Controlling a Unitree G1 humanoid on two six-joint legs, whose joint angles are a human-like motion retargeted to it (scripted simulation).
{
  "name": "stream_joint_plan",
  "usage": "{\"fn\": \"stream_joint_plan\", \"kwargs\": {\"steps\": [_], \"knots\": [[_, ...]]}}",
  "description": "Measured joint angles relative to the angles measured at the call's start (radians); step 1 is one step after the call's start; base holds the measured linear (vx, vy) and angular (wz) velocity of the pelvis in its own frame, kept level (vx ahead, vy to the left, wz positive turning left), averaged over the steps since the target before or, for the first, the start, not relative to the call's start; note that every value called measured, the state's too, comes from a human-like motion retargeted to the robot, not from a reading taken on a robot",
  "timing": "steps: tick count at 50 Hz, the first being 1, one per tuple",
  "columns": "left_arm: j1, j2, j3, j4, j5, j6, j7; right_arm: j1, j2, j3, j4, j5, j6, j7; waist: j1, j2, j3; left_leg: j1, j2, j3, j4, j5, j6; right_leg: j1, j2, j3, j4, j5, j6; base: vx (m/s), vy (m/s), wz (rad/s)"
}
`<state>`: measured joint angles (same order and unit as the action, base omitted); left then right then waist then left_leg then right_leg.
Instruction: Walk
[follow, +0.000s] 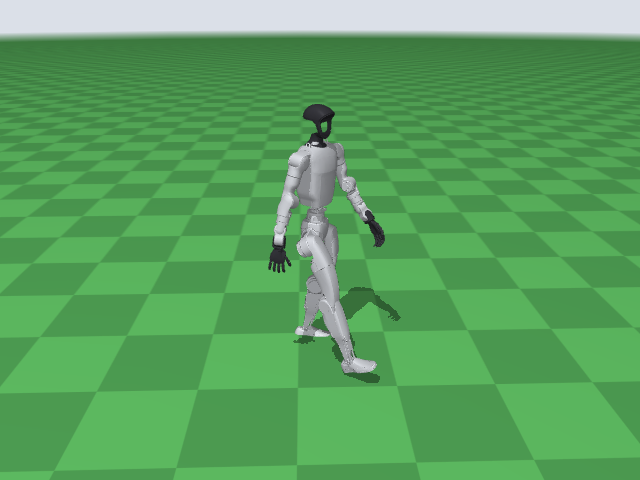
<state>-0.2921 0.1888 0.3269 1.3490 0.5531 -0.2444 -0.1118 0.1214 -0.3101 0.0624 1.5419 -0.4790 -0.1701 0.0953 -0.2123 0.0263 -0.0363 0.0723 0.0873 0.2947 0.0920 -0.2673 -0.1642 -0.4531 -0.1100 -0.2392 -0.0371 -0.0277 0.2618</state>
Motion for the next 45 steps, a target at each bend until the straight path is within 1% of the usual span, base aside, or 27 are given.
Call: {"fn": "stream_joint_plan", "kwargs": {"steps": [2,4,5,7,8,10,11,12,15,17,18,20,22,25,26,28,29,30,31,33,35,37,38,39,40,42,45], "knots": [[0.0,-0.001,-0.017,-0.014,0.002,-0.011,-0.008,-0.001,0.002,-0.001,0.005,-0.004,0.003,0.0,0.01,0.003,-0.013,0.033,-0.007,-0.009,0.024,0.026,-0.056,0.003,0.014,0.011,0.009,0.026,0.0,0.92,-0.05,-0.08],[0.015,-0.007,-0.033,-0.02,0.014,-0.017,-0.016,-0.008,0.009,0.004,0.005,-0.004,0.004,-0.002,-0.003,-0.001,-0.027,0.042,-0.057,-0.041,0.069,0.104,-0.093,0.017,-0.021,-0.018,0.05,0.08,0.0,0.95,0.08,0.64],[0.024,-0.013,-0.038,-0.02,0.024,-0.018,-0.019,-0.016,0.013,0.006,0.004,-0.004,0.003,-0.003,-0.019,-0.005,-0.038,0.026,-0.101,-0.061,0.1,0.167,-0.098,0.008,-0.061,-0.056,0.059,0.114,0.0,0.86,0.31,1.42],[0.052,-0.028,-0.04,-0.01,0.052,-0.01,-0.02,-0.055,0.022,0.012,0.006,-0.01,0.003,-0.001,-0.061,-0.017,-0.044,-0.009,-0.183,-0.029,0.203,0.374,-0.098,0.007,-0.125,0.038,0.121,0.099,-0.001,0.65,0.56,1.69],[0.069,-0.031,-0.036,0.001,0.063,-0.006,-0.016,-0.077,0.03,0.018,0.003,-0.013,0.0,-0.005,-0.071,-0.025,-0.033,-0.043,-0.215,0.006,0.296,0.475,-0.098,0.023,-0.167,0.019,0.148,0.091,-0.002,0.64,0.48,1.33],[0.102,-0.026,-0.016,0.036,0.083,0.004,-0.006,-0.124,0.057,0.048,-0.008,-0.013,-0.013,-0.021,-0.081,-0.062,-0.015,-0.132,-0.217,0.108,0.534,0.57,-0.098,0.071,-0.23,-0.003,0.171,0.065,-0.003,0.75,0.15,0.58],[0.123,-0.023,-0.007,0.05,0.089,0.013,-0.009,-0.146,0.071,0.065,-0.015,-0.01,-0.021,-0.026,-0.053,-0.084,-0.016,-0.182,-0.202,0.153,0.633,0.596,-0.098,0.098,-0.236,-0.015,0.164,0.049,-0.007,0.96,-0.22,-0.42],[0.147,-0.022,0.004,0.062,0.097,0.021,-0.011,-0.168,0.086,0.079,-0.023,-0.009,-0.028,-0.031,-0.029,-0.1,-0.017,-0.227,-0.193,0.173,0.714,0.592,-0.098,0.125,-0.234,-0.026,0.155,0.034,-0.016,1.04,-0.37,-0.84],[0.24,-0.031,0.052,0.078,0.12,0.037,-0.002,-0.237,0.13,0.105,-0.051,-0.021,-0.041,-0.046,-0.002,-0.109,-0.016,-0.329,-0.186,0.084,0.789,0.428,-0.098,0.213,-0.173,-0.051,0.117,-0.003,-0.07,0.82,-0.31,-0.38],[0.305,-0.038,0.089,0.095,0.115,0.041,0.008,-0.284,0.151,0.122,-0.072,-0.03,-0.051,-0.064,0.019,-0.104,0.004,-0.395,-0.195,0.024,0.751,0.374,-0.098,0.284,-0.126,-0.056,0.092,-0.036,-0.104,0.96,-0.31,-0.53],[0.342,-0.039,0.101,0.105,0.108,0.044,0.01,-0.301,0.163,0.132,-0.083,-0.03,-0.058,-0.075,0.033,-0.106,0.013,-0.412,-0.191,-0.012,0.706,0.343,-0.098,0.321,-0.09,-0.045,0.081,-0.057,-0.135,1.02,-0.41,-0.84],[0.412,-0.028,0.117,0.125,0.099,0.054,0.013,-0.336,0.188,0.15,-0.106,-0.02,-0.076,-0.092,0.074,-0.096,0.034,-0.451,-0.129,-0.051,0.615,0.275,-0.051,0.39,-0.007,-0.024,0.066,-0.099,-0.197,1.02,-0.33,-0.92],[0.466,-0.017,0.133,0.146,0.11,0.068,0.024,-0.369,0.201,0.155,-0.129,-0.004,-0.091,-0.098,0.105,-0.091,0.041,-0.498,-0.108,-0.065,0.453,0.246,0.075,0.431,0.024,-0.014,0.065,-0.138,-0.235,0.76,-0.02,-0.5],[0.527,0.003,0.158,0.186,0.128,0.096,0.043,-0.406,0.214,0.148,-0.159,0.006,-0.106,-0.101,0.121,-0.085,0.051,-0.536,-0.109,-0.126,0.165,0.204,0.273,0.496,0.064,0.0,0.077,-0.206,-0.287,0.94,0.09,0.07],[0.541,0.011,0.166,0.2,0.129,0.105,0.046,-0.411,0.214,0.144,-0.165,0.007,-0.108,-0.103,0.113,-0.084,0.051,-0.536,-0.115,-0.143,0.057,0.231,0.33,0.519,0.073,-0.004,0.077,-0.223,-0.297,0.85,0.04,0.59],[0.564,0.028,0.185,0.219,0.132,0.119,0.055,-0.415,0.217,0.137,-0.172,0.01,-0.112,-0.107,0.09,-0.085,0.03,-0.548,-0.11,-0.156,-0.146,0.296,0.414,0.545,0.104,-0.041,0.073,-0.25,-0.331,0.85,-0.07,0.78],[0.578,0.03,0.195,0.222,0.133,0.122,0.061,-0.41,0.215,0.139,-0.171,0.013,-0.114,-0.108,0.084,-0.09,0.017,-0.549,-0.116,-0.12,-0.179,0.281,0.426,0.557,0.102,-0.048,0.081,-0.25,-0.335,1.14,0.13,0.49],[0.594,0.029,0.206,0.222,0.135,0.124,0.068,-0.401,0.211,0.144,-0.168,0.016,-0.116,-0.108,0.082,-0.096,0.006,-0.548,-0.129,-0.065,-0.179,0.243,0.426,0.569,0.09,-0.046,0.092,-0.245,-0.331,1.18,0.26,-0.31],[0.605,0.027,0.214,0.221,0.133,0.122,0.07,-0.389,0.209,0.155,-0.164,0.022,-0.115,-0.103,0.105,-0.096,0.008,-0.538,-0.121,-0.058,-0.155,0.253,0.409,0.582,0.105,-0.019,0.117,-0.219,-0.341,1.08,0.23,-0.93],[0.615,0.025,0.221,0.222,0.125,0.122,0.072,-0.36,0.201,0.168,-0.153,0.023,-0.113,-0.091,0.152,-0.092,0.014,-0.52,-0.101,-0.045,-0.08,0.238,0.353,0.604,0.138,0.027,0.179,-0.125,-0.367,0.88,0.13,-1.38],[0.609,0.023,0.224,0.228,0.123,0.127,0.073,-0.327,0.192,0.175,-0.132,0.007,-0.1,-0.079,0.165,-0.076,0.004,-0.512,-0.108,-0.131,-0.045,0.25,0.326,0.607,0.165,0.026,0.27,0.055,-0.385,1.05,0.18,-0.94],[0.579,0.02,0.213,0.238,0.114,0.131,0.074,-0.283,0.18,0.18,-0.115,-0.018,-0.085,-0.079,0.15,-0.05,0.007,-0.497,-0.057,-0.107,0.03,0.218,0.31,0.567,0.18,0.005,0.426,0.285,-0.36,0.82,0.13,-0.37],[0.556,0.021,0.195,0.241,0.104,0.132,0.074,-0.263,0.171,0.181,-0.103,-0.022,-0.081,-0.084,0.129,-0.032,0.013,-0.487,-0.053,-0.148,0.051,0.192,0.306,0.524,0.194,0.001,0.526,0.348,-0.337,0.79,0.13,0.08],[0.527,0.025,0.172,0.243,0.095,0.131,0.073,-0.243,0.163,0.178,-0.091,-0.018,-0.081,-0.084,0.114,-0.008,0.016,-0.468,-0.03,-0.139,0.067,0.169,0.293,0.475,0.19,-0.019,0.628,0.354,-0.329,0.83,0.15,0.18],[0.495,0.031,0.146,0.244,0.088,0.129,0.071,-0.224,0.155,0.173,-0.077,-0.01,-0.081,-0.082,0.102,0.018,0.019,-0.445,0.002,-0.105,0.081,0.147,0.275,0.424,0.178,-0.047,0.73,0.33,-0.329,0.91,0.16,-0.16],[0.416,0.038,0.108,0.235,0.102,0.128,0.058,-0.18,0.135,0.149,-0.056,0.005,-0.081,-0.056,0.111,0.041,0.003,-0.409,0.038,-0.061,0.085,0.113,0.244,0.325,0.134,-0.065,0.85,0.195,-0.34,0.88,0.15,-0.42],[0.288,0.043,0.068,0.196,0.122,0.115,0.031,-0.108,0.103,0.097,-0.037,0.011,-0.075,-0.034,0.099,0.038,0.005,-0.342,0.016,-0.066,0.057,0.089,0.228,0.191,0.14,-0.006,0.86,0.116,-0.257,0.78,0.11,0.08]]}}
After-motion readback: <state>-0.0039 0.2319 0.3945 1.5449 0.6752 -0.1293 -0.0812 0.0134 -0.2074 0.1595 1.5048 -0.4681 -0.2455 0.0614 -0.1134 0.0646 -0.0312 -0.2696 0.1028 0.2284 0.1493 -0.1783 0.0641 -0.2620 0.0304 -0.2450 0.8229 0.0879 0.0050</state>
